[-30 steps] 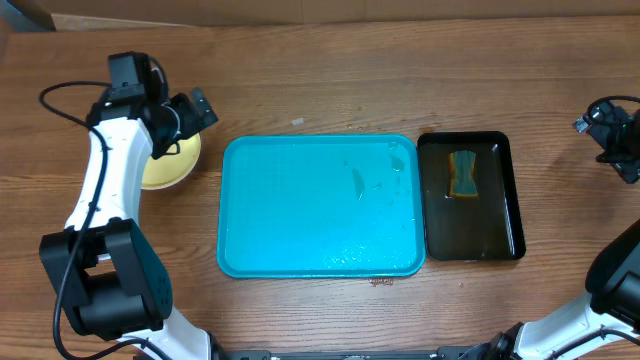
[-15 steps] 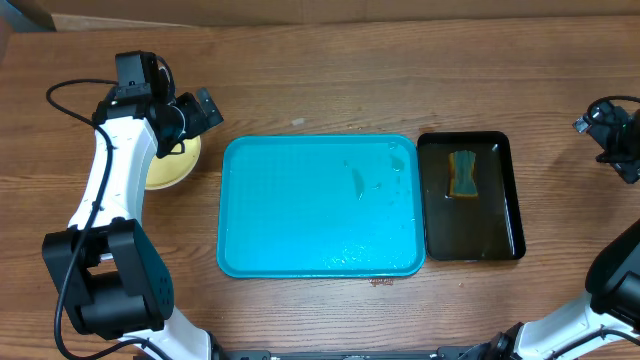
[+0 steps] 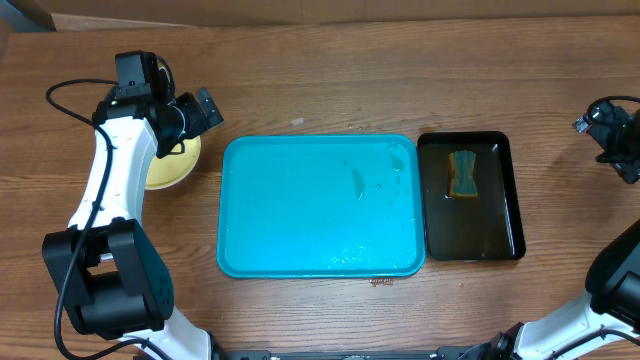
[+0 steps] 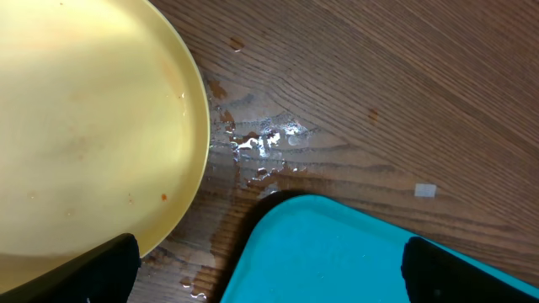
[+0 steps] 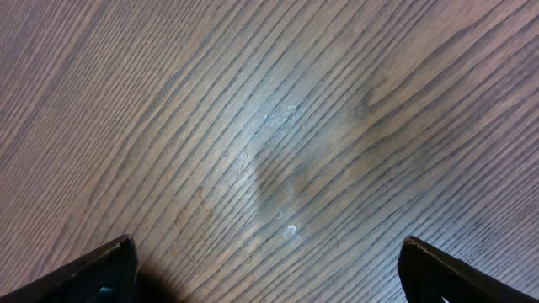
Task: Clean dirty plates on tray and stack at the side
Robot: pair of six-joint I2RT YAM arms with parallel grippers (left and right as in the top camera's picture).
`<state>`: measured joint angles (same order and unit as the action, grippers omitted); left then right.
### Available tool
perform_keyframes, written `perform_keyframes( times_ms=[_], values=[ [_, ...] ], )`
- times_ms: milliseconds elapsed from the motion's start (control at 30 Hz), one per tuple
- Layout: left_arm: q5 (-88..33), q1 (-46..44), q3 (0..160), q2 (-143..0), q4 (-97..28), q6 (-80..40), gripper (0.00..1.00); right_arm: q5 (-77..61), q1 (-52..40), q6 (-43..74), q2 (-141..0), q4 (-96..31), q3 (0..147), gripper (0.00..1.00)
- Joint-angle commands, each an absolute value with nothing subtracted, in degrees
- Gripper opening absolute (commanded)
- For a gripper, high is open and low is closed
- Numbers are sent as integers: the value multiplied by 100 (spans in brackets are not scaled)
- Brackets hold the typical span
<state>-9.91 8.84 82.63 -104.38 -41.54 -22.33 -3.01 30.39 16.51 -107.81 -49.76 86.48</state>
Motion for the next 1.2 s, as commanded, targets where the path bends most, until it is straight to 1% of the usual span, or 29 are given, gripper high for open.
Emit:
perform_keyframes(
  times_ms=[0, 300, 567, 733, 833, 1033, 1167],
  values=[
    [-1033, 860, 8221, -10377, -4152, -2165, 100, -311, 3050, 1675, -10759, -4956, 8739, 100],
    [-1033, 860, 8221, -10377, -4152, -2165, 100, -311, 2895, 1675, -10704, -4958, 8739, 100],
    [-1033, 864, 8221, -10377, -4152, -2165, 100, -311, 2281, 1675, -9539, -4956, 8739, 100],
    [-1033, 862, 8221, -10377, -4152, -2165, 100, -311, 1400, 1675, -8440, -4956, 8739, 100],
    [-1033, 862, 8221, -10377, -4152, -2165, 100, -311, 534, 1675, -7693, -4958, 8739, 100],
    [-1033, 862, 8221, -10377, -4154, -2165, 100, -311, -849, 1675, -6545, -4980, 8739, 100],
    [-1033, 860, 8221, -10377, -4152, -2165, 100, -263, -1212, 1500, -5861, -4917, 8739, 100]
  ],
)
